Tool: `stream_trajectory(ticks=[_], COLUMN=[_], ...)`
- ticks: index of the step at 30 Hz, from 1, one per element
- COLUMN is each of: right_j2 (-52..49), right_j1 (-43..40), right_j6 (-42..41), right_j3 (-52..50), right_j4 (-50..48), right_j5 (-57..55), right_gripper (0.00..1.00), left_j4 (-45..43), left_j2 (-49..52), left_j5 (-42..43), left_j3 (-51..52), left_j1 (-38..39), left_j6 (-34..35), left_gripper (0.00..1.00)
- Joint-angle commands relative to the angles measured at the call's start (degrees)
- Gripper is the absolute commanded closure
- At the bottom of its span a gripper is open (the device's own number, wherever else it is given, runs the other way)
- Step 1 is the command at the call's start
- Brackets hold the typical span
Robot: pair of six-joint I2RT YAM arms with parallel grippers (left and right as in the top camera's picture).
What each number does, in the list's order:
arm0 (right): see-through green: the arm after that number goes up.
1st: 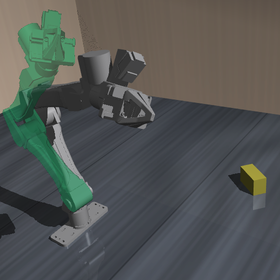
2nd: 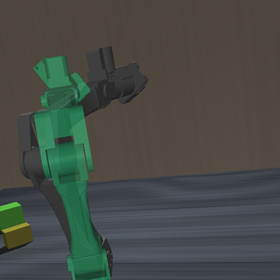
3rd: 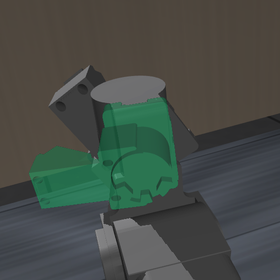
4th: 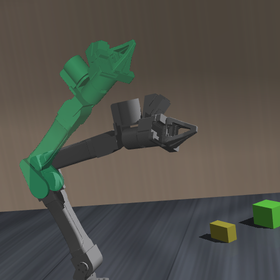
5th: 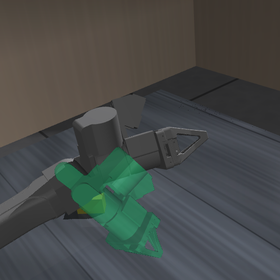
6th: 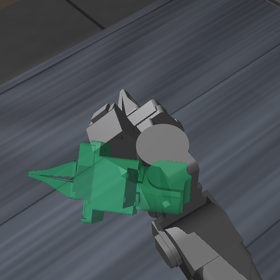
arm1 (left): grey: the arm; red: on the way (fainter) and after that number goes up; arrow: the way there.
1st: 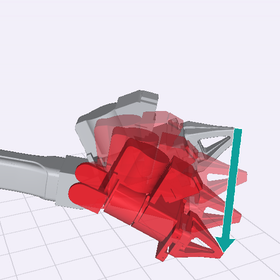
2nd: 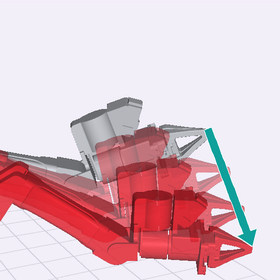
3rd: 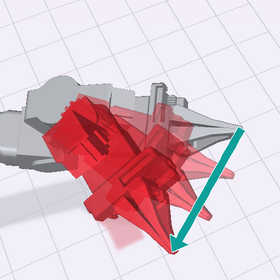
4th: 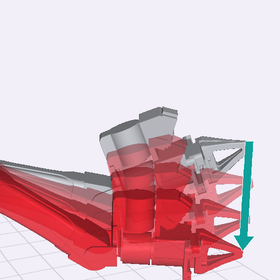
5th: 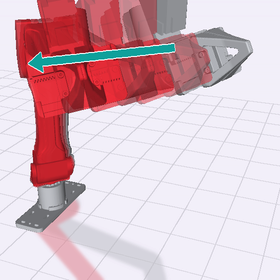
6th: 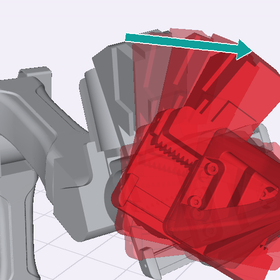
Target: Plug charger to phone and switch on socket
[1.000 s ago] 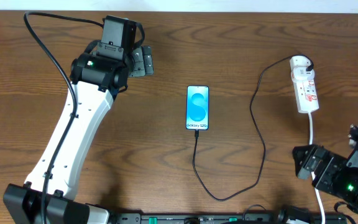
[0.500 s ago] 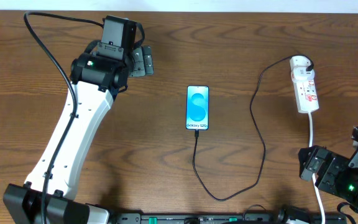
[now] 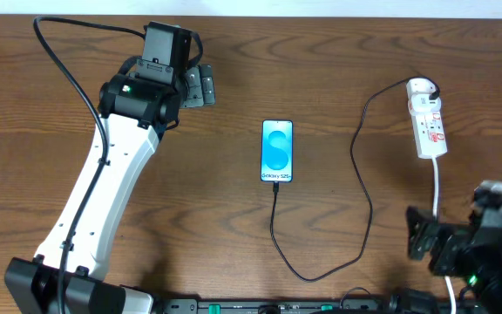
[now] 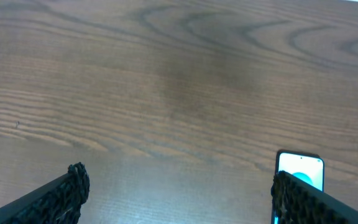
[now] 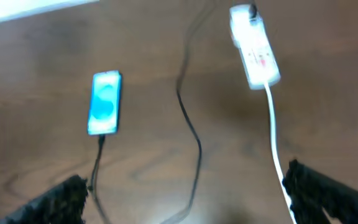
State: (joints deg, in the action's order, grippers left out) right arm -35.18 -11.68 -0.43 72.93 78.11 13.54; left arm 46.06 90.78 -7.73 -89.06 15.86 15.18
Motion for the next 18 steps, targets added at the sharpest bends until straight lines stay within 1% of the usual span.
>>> stream_trajectory(ticks=[1,8,13,15,18], right_j2=[7.4,22.9,32.2,34.9,34.6], right_j1=[2.7,4.0,5.4,5.6,6.2], right_j6=[3.4,3.3,3.3,3.3,3.3], right_j3=[-7.3,-24.8,-36.3,-39.8,-43.8], right_j4=[-5.0,-16.6,-26.0,-29.7,-35.6], right_j5=[1.0,1.0,1.8,2.0,2.0], right_gripper=[0.01,0.01,0.01,0.01,0.01], left_j4=[0.0,0.0,0.0,0.0,0.0], left_j2=[0.2,0.2,0.2,0.2,0.2], left_j5=[-0.9,-0.9,-0.9,-0.9,-0.9], left_j3=[-0.2,-0.2,-0.2,-0.2,-0.2], left_j1=[-0.2,-0.2,-0.2,-0.2,-0.2], left_j6=[-0.1,-0.1,-0.1,-0.1,-0.1], left_gripper=[0.05,0.05,0.05,0.05,0.05])
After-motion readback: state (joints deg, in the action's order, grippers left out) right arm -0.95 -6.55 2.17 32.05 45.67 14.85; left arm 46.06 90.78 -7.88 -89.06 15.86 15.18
